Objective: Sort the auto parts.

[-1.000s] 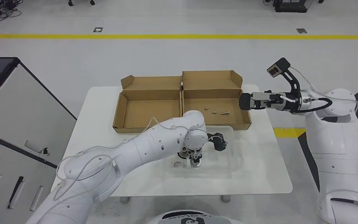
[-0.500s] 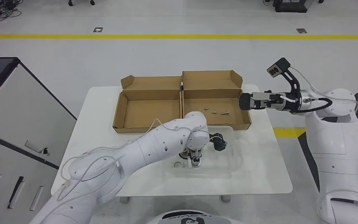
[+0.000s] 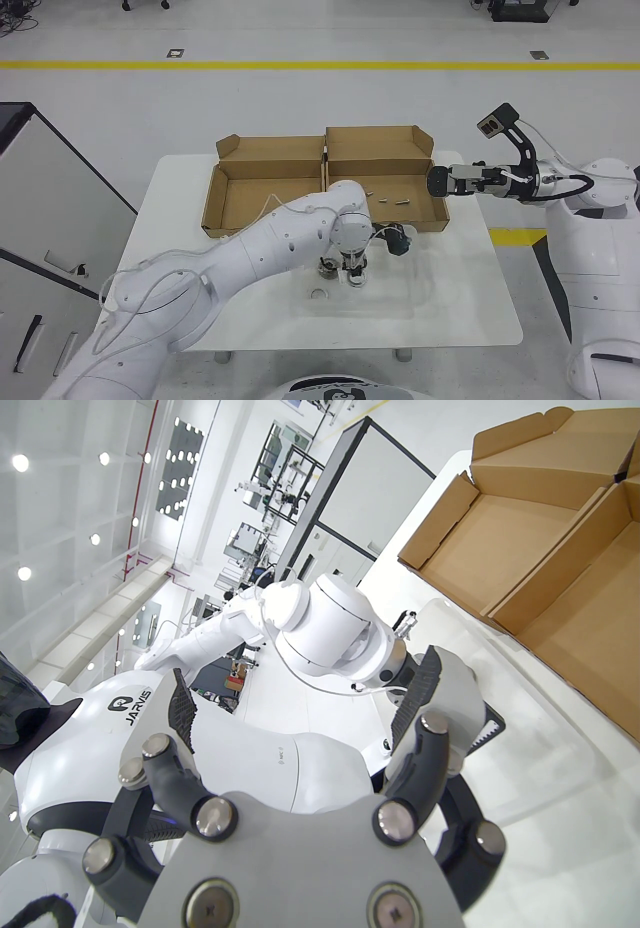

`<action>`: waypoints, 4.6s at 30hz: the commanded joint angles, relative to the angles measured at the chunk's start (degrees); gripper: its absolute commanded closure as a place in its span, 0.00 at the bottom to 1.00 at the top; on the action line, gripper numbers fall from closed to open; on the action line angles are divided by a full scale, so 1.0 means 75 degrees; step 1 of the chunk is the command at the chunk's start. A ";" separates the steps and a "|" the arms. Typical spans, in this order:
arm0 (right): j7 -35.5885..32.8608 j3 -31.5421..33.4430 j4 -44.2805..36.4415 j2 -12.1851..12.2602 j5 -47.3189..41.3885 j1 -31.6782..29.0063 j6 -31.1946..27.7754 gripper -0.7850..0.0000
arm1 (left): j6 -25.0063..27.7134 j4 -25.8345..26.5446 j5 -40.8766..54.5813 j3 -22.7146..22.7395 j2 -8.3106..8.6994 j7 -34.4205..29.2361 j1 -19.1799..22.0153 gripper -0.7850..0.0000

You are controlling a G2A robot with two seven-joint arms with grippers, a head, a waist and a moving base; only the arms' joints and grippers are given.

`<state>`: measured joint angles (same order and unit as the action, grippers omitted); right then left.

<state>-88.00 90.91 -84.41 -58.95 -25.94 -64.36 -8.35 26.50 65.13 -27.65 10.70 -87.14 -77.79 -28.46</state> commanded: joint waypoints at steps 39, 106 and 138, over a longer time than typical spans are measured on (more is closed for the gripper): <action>0.0000 0.0000 0.0000 0.0000 0.0000 0.0000 0.0000 0.00 | -0.0008 0.2859 0.0891 0.2635 0.1866 0.0864 -0.0616 1.00; 0.0000 0.0000 0.0000 0.0000 0.0000 0.0000 0.0000 0.00 | 0.4200 0.5275 0.8554 0.7302 0.2928 0.4199 -0.3447 1.00; 0.0000 0.0000 0.0000 0.0000 0.0000 0.0000 0.0000 0.00 | 0.4194 0.5460 0.9974 0.7493 0.2661 0.4194 -0.3927 1.00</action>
<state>-88.00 90.91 -84.41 -58.95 -25.94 -64.36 -8.35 58.00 106.43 48.05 66.74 -67.15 -46.32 -57.84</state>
